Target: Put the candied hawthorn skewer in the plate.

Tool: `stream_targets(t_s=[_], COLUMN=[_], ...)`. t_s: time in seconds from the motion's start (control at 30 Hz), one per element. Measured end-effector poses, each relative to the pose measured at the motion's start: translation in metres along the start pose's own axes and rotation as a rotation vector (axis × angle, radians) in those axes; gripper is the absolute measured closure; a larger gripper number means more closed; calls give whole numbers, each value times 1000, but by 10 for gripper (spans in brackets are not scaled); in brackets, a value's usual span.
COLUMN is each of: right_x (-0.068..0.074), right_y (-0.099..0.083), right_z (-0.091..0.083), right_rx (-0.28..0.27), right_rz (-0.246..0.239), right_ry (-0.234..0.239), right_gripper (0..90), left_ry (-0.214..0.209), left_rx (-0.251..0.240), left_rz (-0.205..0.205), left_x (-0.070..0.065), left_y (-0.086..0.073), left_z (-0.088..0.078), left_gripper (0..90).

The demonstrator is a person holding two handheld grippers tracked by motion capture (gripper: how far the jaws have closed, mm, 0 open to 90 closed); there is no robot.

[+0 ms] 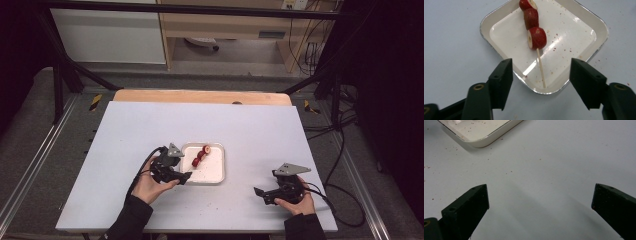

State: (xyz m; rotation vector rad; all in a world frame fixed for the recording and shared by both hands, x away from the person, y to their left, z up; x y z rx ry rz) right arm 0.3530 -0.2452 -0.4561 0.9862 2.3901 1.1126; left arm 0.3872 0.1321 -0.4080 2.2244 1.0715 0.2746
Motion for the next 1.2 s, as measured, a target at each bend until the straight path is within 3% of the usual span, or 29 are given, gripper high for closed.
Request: stream_targets(t_s=[0.1, 0.27, 0.47, 0.7, 0.87, 1.2], right_x=[0, 0, 0, 1, 1, 2], right_y=[0, 0, 0, -1, -1, -2], right_z=[0, 0, 1, 2, 2, 2], right_rx=[-4, 0, 2, 13, 21, 23], right_rz=[2, 3, 4, 3, 1, 1], right_ry=[1, 0, 1, 4, 9, 14], right_gripper=[18, 16, 15, 11, 8, 8], left_ry=[3, 12, 30, 31, 23, 21], left_rx=[-4, -40, -89, -133, -149, -155], left_rz=[12, -6, -64, -110, -118, -115], left_x=[8, 28, 49, 65, 71, 71], left_y=[-10, -37, -68, -102, -113, -114], left_z=[-8, -22, -34, -43, -45, -44], left_gripper=[265, 172, 91, 77, 73, 73])
Point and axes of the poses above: each handheld gripper's, and its own axes: z roughly forward along the jaws, y roughly out of its top, x roughly to its left, the point moved 1 cm from there along z, roughly forward along the jaws, and after that the axes turned 7 degrees about -z, right-handed, at the moved point
